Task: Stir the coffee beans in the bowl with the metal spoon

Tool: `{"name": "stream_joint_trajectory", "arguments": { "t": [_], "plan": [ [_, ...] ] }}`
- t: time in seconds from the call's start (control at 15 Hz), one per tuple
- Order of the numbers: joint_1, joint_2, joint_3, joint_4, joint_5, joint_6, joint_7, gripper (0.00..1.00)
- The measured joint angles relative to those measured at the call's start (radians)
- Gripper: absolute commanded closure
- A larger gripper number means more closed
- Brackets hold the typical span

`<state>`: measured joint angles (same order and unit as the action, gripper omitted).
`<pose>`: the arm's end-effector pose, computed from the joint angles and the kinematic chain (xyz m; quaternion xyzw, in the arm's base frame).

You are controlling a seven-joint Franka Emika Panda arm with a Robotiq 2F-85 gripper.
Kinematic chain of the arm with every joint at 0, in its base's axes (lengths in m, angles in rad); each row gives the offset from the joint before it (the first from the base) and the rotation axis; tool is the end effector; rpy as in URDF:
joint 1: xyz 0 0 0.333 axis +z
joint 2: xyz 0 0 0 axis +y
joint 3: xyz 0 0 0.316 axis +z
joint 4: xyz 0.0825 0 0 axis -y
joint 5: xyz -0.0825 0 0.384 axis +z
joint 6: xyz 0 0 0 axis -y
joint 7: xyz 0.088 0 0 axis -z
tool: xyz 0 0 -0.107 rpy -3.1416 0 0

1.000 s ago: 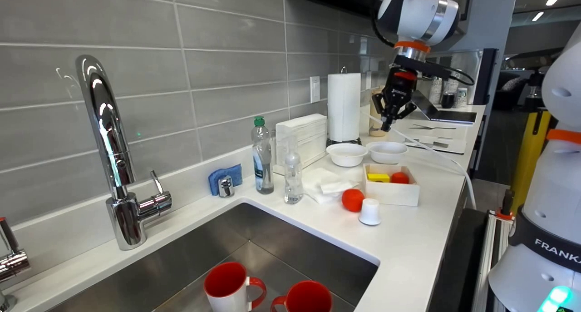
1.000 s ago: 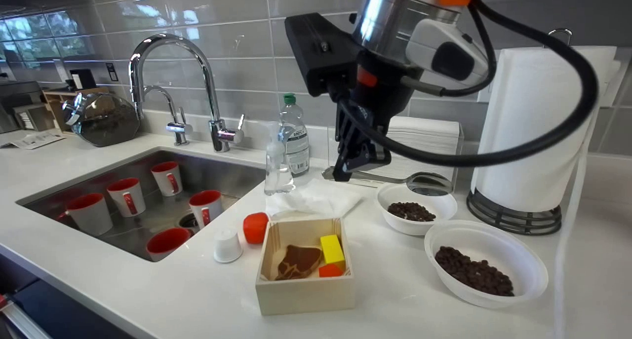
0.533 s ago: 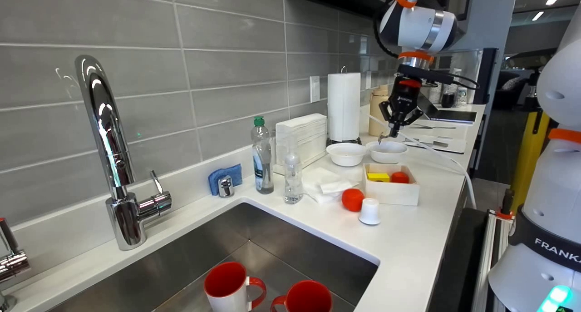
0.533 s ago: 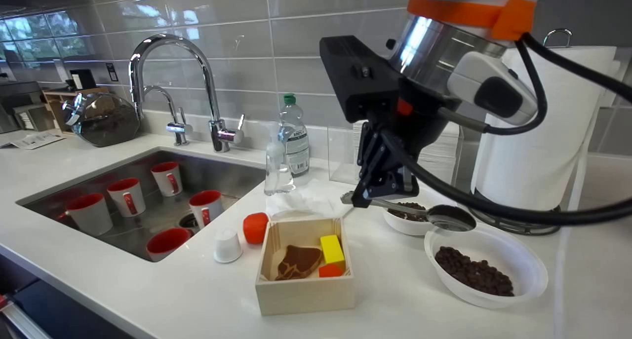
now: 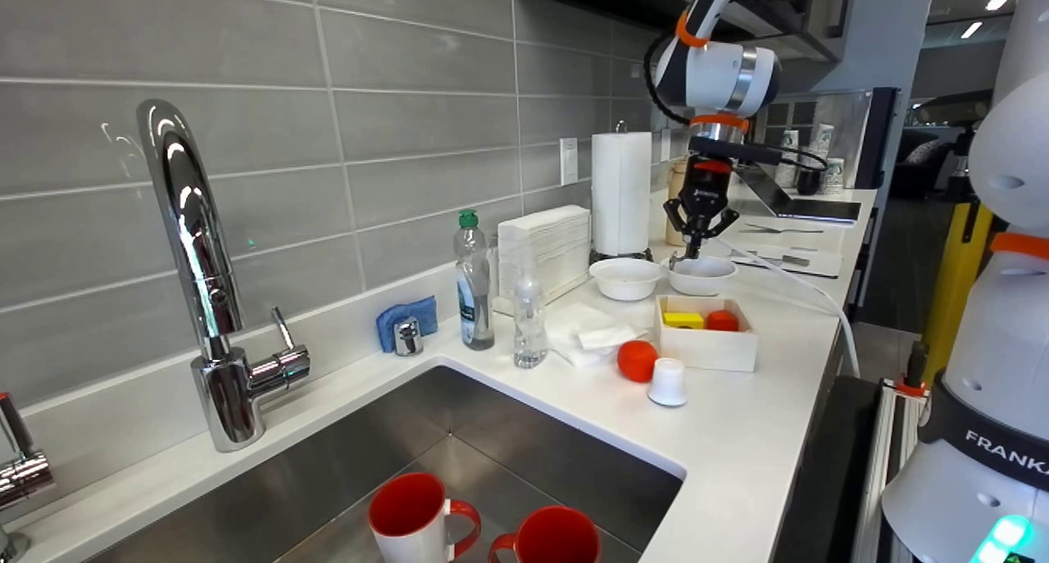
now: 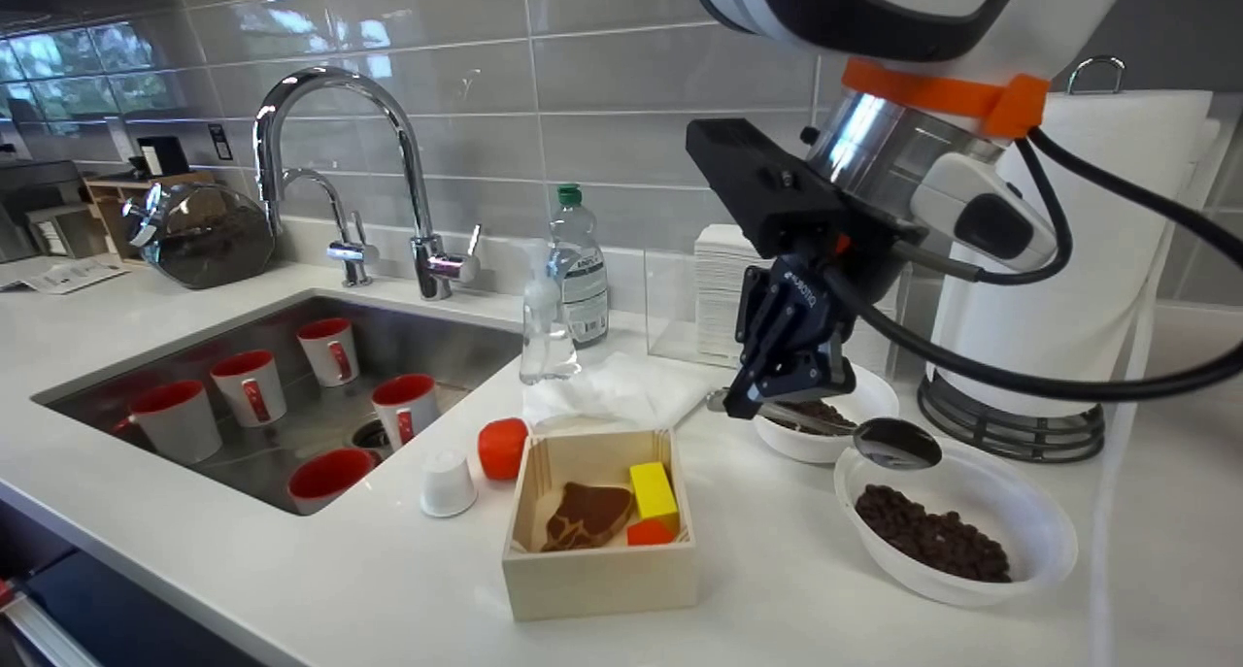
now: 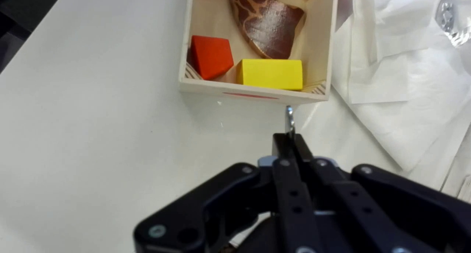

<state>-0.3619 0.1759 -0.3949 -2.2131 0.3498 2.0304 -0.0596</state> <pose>0.3817 -0.3345 0.2826 -0.8798 0.4323 0.1097 0.1642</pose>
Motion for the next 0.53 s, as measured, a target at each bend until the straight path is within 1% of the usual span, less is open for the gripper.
{"name": "stream_joint_trajectory", "arguments": {
  "t": [0.33,0.53],
  "plan": [
    [-0.008,0.112,0.017,0.083,-0.013,-0.074,0.004,0.99],
    [-0.024,0.147,0.017,0.126,-0.045,-0.132,0.009,0.99]
  ]
}}
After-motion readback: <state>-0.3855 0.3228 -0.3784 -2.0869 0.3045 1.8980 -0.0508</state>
